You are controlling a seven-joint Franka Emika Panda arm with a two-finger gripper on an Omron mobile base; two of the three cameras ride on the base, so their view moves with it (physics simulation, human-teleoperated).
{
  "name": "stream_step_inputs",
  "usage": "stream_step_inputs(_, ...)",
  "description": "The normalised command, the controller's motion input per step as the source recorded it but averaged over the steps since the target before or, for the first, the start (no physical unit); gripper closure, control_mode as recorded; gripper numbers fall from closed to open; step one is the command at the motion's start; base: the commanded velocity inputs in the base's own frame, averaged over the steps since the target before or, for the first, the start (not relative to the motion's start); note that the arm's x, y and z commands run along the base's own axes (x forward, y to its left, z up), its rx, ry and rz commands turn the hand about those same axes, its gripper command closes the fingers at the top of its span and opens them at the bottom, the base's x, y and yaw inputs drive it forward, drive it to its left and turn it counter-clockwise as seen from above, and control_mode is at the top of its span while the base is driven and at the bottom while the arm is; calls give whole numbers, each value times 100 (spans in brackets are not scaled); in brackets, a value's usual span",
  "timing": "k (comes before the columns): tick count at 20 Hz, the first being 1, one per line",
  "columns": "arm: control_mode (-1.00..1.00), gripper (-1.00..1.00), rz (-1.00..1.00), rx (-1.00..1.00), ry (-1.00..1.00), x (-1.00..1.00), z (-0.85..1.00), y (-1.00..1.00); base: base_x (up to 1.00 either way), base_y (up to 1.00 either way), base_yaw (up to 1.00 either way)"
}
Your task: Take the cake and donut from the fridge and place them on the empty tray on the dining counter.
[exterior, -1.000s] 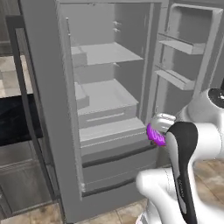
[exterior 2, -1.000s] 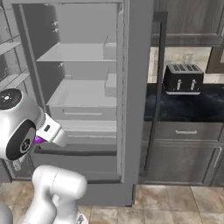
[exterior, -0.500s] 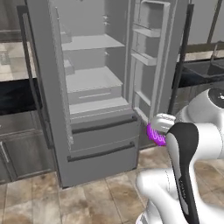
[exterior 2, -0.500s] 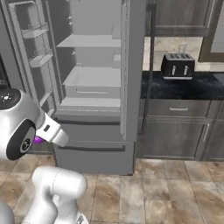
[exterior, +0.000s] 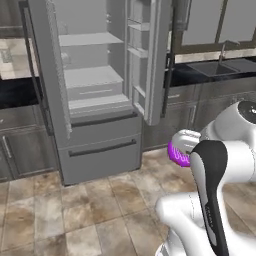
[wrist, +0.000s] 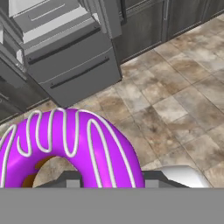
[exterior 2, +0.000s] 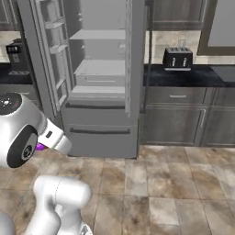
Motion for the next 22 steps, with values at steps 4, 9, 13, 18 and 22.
stream_step_inputs(4, 100, 100, 0, 0, 0, 0, 0, 0, -100, 0, 0)
stream_step_inputs(9, 100, 100, 0, 0, 0, 0, 0, 0, -100, 0, 0)
stream_step_inputs(13, 100, 100, 0, 0, 0, 0, 0, 0, -100, 0, 1)
stream_step_inputs(18, 100, 100, 0, 0, 0, 0, 0, 0, -100, -9, 0)
stream_step_inputs(22, 100, 100, 0, 0, 0, 0, 0, 0, -100, -11, 0)
